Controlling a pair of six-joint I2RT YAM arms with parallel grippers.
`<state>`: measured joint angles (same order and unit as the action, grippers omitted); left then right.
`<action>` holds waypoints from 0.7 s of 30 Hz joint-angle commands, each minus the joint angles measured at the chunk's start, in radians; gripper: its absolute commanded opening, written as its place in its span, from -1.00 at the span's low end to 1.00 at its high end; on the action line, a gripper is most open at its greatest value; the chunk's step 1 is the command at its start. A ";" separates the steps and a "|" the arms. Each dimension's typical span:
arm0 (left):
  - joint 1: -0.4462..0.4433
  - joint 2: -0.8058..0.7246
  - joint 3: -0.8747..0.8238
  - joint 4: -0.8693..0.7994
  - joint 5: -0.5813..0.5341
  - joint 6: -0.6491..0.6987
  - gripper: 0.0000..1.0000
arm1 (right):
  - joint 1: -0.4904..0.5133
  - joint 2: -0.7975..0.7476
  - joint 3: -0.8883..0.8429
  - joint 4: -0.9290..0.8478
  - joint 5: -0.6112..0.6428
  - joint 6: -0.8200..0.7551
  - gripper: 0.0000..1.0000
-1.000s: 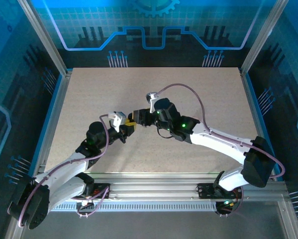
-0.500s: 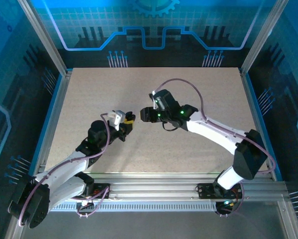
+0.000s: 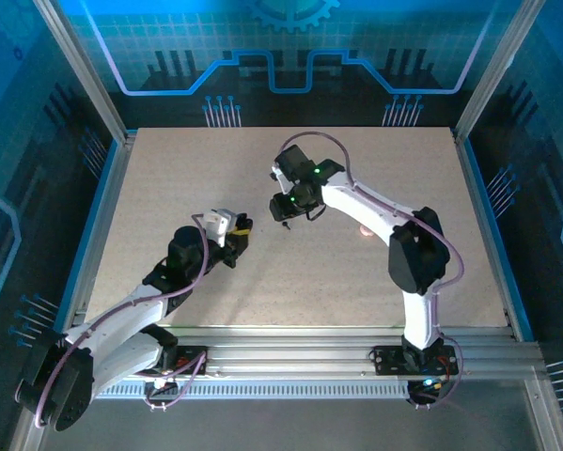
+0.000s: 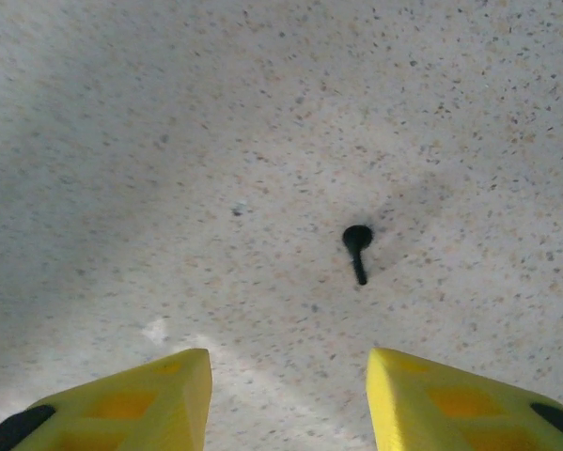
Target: Insert the wireless bluetooth earbuds into the charging case
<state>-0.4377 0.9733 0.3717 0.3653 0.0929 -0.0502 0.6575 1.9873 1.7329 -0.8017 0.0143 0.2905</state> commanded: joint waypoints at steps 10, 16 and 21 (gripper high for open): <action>0.011 -0.006 0.036 -0.028 -0.024 0.021 -0.78 | -0.052 0.196 0.147 -0.129 -0.002 -0.147 -0.09; 0.013 0.006 0.041 -0.028 -0.023 0.021 -0.78 | -0.052 0.282 0.230 -0.146 -0.005 -0.174 -0.14; 0.015 0.007 0.046 -0.037 -0.025 0.027 -0.78 | -0.053 0.347 0.301 -0.162 -0.007 -0.192 -0.17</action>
<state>-0.4335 0.9779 0.3843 0.3363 0.0814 -0.0483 0.6121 2.2951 1.9812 -0.9211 0.0177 0.1287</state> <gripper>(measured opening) 0.191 0.418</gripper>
